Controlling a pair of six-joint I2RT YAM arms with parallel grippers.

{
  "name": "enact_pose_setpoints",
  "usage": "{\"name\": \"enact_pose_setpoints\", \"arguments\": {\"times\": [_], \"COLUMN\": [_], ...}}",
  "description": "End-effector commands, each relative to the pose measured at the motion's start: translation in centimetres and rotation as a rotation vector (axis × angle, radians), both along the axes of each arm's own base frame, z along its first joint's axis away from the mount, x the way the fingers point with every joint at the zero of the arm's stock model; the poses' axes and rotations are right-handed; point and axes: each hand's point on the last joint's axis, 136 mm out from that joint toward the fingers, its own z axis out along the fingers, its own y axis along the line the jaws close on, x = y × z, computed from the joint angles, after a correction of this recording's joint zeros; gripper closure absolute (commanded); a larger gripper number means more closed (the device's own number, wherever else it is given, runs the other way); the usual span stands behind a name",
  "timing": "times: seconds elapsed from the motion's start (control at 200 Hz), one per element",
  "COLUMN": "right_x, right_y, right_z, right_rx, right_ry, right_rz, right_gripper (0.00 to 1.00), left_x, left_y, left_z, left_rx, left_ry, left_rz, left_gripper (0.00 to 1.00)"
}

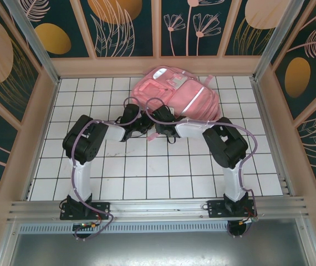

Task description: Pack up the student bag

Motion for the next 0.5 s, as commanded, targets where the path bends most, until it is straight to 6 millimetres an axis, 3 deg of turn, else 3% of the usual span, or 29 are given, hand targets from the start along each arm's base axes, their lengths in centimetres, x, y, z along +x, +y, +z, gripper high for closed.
{"name": "enact_pose_setpoints", "arguments": {"times": [0.0,0.29,0.495], "right_x": [1.1,1.6,1.8], "right_y": [-0.2,-0.1,-0.6], "right_z": [-1.2,-3.2,-4.0], "right_rx": [-0.009,-0.057,-0.093], "right_ry": [0.009,0.030,0.028], "right_rz": [-0.006,0.002,-0.005], "right_gripper": [0.64,0.60,0.74], "left_x": [-1.1,-1.1,-1.2], "left_y": [-0.8,-0.9,-1.1], "left_z": [-2.5,-2.6,-2.6], "left_rx": [0.001,0.004,0.001], "left_ry": [0.061,0.059,0.061], "left_rz": [-0.032,-0.039,-0.042], "left_gripper": [1.00,1.00,1.00]}}
